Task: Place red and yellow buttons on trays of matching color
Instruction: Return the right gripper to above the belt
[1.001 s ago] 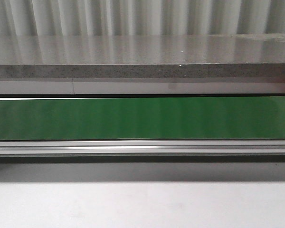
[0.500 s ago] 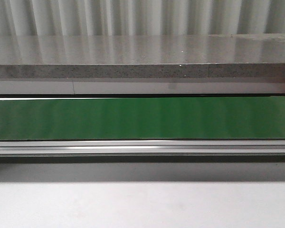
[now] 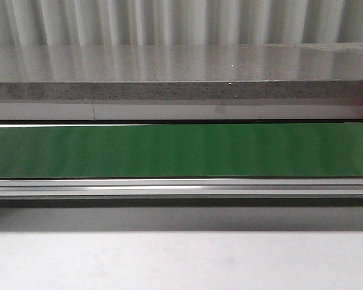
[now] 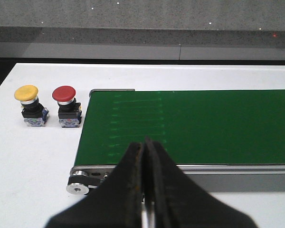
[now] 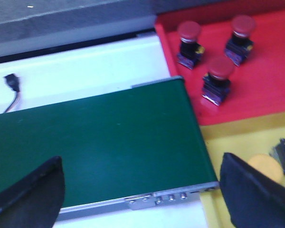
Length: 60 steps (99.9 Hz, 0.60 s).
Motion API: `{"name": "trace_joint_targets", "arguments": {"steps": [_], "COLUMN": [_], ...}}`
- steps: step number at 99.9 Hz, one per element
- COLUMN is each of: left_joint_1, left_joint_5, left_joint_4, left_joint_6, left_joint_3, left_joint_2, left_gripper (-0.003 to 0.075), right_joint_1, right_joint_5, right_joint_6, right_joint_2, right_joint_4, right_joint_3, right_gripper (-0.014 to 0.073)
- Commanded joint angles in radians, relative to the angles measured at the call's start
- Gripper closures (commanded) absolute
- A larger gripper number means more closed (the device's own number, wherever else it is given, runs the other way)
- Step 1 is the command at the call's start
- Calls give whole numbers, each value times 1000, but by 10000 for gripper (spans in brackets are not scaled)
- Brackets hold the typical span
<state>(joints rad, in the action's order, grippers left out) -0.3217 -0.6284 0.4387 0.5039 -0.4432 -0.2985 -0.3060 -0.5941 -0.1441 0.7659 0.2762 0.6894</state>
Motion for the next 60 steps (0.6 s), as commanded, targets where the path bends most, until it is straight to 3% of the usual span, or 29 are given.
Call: {"name": "trace_joint_targets", "arguments": {"steps": [1,18,47,55,60], "left_joint_1": [-8,-8,-8,-8,-8], "left_joint_5": [65,65,65,65,65], "left_joint_4": [12,12,12,12,12], "left_joint_6": [2,2,2,2,2], "left_joint_3": [-29,-29,-29,-29,-29], "left_joint_2": [-9,-9,-9,-9,-9], "left_gripper": [740,740,740,740,740], "right_joint_1": [75,189,218,218,218], "right_joint_5": [47,46,17,17,18], "right_joint_6": [-49,-90,-107,-107,-107], "right_joint_2": [-73,-167,-196,-196,-196], "right_joint_4": [13,13,13,13,13], "right_joint_3": [8,-14,-14,-14,-14], "right_gripper": [-59,41,563,666,657]}}
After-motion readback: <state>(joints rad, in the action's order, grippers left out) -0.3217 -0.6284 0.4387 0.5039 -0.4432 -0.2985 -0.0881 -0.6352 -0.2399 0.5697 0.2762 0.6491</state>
